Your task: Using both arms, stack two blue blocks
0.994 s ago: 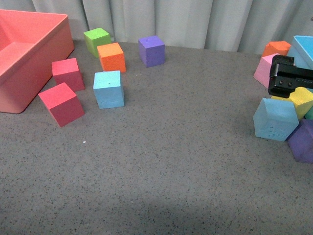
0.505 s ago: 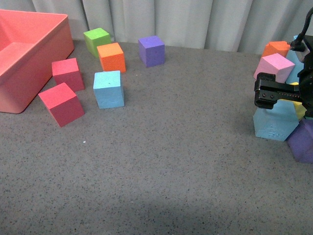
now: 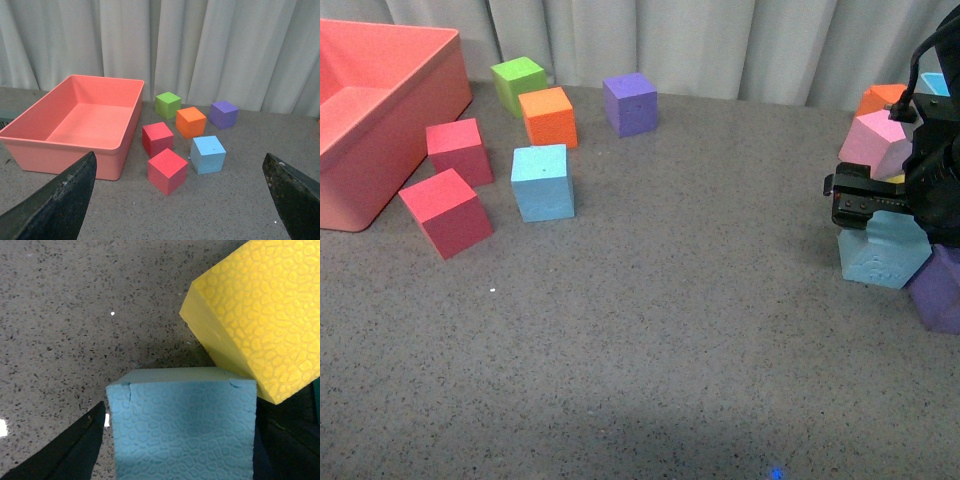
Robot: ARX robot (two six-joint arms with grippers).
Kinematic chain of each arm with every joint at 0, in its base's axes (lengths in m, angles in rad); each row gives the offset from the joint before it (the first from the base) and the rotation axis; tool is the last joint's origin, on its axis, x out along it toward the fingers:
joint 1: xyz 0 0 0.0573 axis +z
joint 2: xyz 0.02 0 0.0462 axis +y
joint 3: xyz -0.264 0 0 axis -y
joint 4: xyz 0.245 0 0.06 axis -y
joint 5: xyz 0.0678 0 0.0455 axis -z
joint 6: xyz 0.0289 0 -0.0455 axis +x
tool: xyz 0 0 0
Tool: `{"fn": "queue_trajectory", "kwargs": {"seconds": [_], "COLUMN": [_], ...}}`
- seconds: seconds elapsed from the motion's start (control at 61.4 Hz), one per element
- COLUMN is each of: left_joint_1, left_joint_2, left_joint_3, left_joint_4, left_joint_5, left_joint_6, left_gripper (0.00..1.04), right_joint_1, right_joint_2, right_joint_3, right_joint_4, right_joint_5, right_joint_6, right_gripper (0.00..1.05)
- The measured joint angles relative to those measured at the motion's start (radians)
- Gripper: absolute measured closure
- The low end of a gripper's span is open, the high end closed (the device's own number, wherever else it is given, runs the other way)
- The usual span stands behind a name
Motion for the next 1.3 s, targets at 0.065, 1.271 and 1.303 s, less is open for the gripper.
{"fn": "queue_trajectory", "kwargs": {"seconds": [0.065,1.271,1.303], "left_joint_1": [0.0,0.0,0.0], "left_joint_2": [0.0,0.0,0.0], "left_joint_3": [0.0,0.0,0.0], "left_joint_4": [0.0,0.0,0.0], "left_joint_5": [0.0,0.0,0.0], "left_joint_6": [0.0,0.0,0.0], "left_gripper": [0.07,0.07,0.07], "right_joint_1": [-0.001,0.219,0.226], "right_joint_2": [0.009,0.213,0.229], "right_joint_3": [0.015,0.475,0.498], "right_joint_4": [-0.014,-0.224,-0.233], "right_joint_5": [-0.004,-0.078,-0.078], "right_joint_6": [0.0,0.047,0.05], "right_gripper": [0.4,0.61,0.61]}}
